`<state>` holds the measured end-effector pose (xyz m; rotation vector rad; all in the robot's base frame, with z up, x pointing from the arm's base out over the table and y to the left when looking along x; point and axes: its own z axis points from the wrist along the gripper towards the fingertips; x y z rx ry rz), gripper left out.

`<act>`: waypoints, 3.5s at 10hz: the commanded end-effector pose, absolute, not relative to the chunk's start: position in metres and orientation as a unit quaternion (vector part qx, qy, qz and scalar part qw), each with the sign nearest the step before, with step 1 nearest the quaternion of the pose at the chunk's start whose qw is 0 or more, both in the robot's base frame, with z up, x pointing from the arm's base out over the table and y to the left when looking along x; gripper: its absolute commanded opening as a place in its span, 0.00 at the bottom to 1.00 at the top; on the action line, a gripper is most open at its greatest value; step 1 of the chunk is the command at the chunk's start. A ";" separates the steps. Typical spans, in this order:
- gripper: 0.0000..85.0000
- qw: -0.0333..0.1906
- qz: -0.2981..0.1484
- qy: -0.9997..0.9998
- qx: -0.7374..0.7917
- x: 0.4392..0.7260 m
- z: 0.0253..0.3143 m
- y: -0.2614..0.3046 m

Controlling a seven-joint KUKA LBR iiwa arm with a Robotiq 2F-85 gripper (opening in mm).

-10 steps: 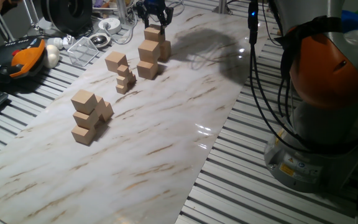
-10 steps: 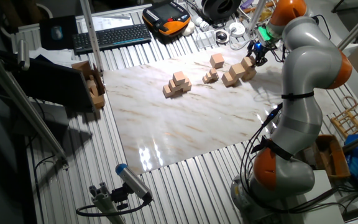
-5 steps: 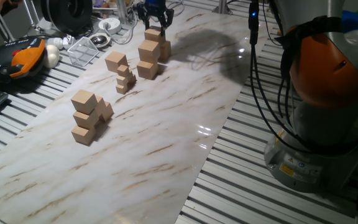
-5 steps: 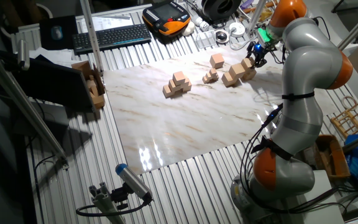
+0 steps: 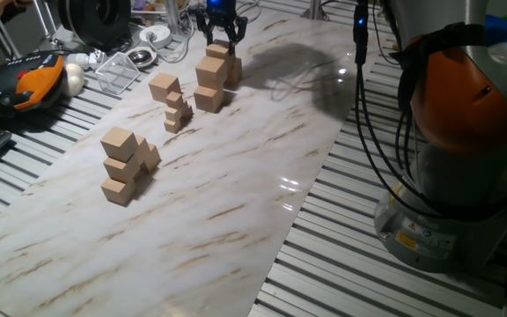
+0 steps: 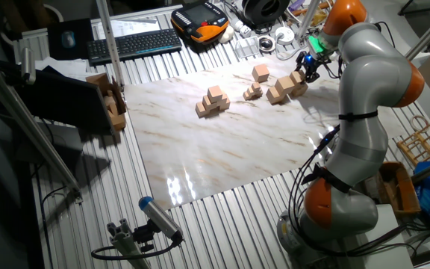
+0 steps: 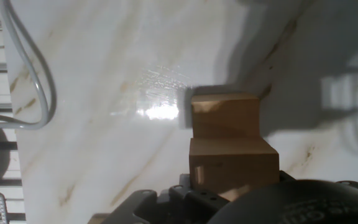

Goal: Stack the blocks into a pyramid shape

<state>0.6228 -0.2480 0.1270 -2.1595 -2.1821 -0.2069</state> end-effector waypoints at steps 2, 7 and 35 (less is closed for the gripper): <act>0.00 0.032 -0.065 -0.707 -0.704 0.622 0.126 -0.247; 0.00 0.029 -0.060 -0.706 -0.705 0.621 0.125 -0.246; 0.00 0.028 -0.068 -0.705 -0.706 0.619 0.119 -0.240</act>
